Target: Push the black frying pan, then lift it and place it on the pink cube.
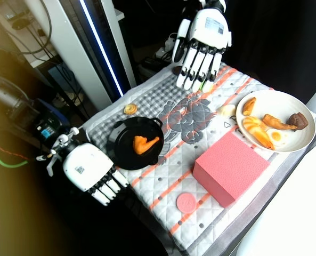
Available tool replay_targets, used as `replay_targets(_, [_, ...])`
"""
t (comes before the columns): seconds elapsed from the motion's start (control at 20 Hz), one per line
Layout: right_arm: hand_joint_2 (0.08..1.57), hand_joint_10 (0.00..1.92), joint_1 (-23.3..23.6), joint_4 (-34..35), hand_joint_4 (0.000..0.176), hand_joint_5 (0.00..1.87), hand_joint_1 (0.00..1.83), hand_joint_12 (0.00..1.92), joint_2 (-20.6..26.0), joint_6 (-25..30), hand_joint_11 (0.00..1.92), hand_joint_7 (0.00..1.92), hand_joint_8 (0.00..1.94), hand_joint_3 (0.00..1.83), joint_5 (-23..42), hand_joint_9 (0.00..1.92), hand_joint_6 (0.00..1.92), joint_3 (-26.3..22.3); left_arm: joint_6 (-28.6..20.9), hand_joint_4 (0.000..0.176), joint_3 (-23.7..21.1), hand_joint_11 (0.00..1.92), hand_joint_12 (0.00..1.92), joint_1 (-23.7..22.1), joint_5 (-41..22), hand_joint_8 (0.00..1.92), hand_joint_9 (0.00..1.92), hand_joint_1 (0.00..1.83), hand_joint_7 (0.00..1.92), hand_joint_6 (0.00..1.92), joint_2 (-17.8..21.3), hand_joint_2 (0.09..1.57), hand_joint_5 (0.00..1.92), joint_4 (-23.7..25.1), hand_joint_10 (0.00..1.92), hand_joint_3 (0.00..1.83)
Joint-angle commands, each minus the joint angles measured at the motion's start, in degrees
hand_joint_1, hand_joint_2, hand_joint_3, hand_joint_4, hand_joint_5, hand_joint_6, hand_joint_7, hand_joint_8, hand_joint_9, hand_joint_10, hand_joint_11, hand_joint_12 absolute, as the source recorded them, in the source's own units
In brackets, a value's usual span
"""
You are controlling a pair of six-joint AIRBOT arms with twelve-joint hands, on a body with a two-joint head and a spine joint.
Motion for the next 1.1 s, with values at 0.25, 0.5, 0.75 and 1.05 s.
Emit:
replay_targets(0.25, [1.24,1.92,0.2,-1.7,0.0,1.48,1.49,1.92,2.3,-0.5,1.71,1.68,1.94,0.07,15.6,1.72,1.92,-5.3,0.6,0.013,-0.1,0.0,0.76,1.1,-5.9,0.01,0.52,0.46,0.66,0.01,1.4,1.38,0.56,-5.1,0.11,0.0])
replay_targets(0.5, [1.14,1.92,-0.4,-5.5,0.0,1.44,1.47,1.92,3.8,3.9,1.66,1.63,1.94,0.33,23.6,1.69,1.92,-8.6,2.3,0.009,-0.2,0.0,0.72,2.6,-7.1,0.01,0.54,0.44,0.67,0.0,2.7,1.38,0.56,-9.1,0.08,0.0])
replay_targets(0.75, [1.1,1.92,-5.0,-8.6,0.0,1.39,1.42,1.92,6.4,9.7,1.73,1.61,1.94,0.5,34.4,1.72,1.92,-11.9,4.5,0.0,-0.4,0.0,0.83,3.8,-8.4,0.01,0.58,0.41,0.68,0.01,3.1,1.39,0.57,-12.4,0.06,0.0])
replay_targets(1.05, [1.13,1.92,-4.7,-11.7,0.0,1.35,1.39,1.92,8.3,11.5,1.73,1.61,1.94,0.42,39.4,1.73,1.92,-13.2,5.1,0.0,-0.4,0.0,1.02,4.9,-9.2,0.0,0.62,0.38,0.69,0.0,3.4,1.39,0.58,-14.2,0.03,0.0])
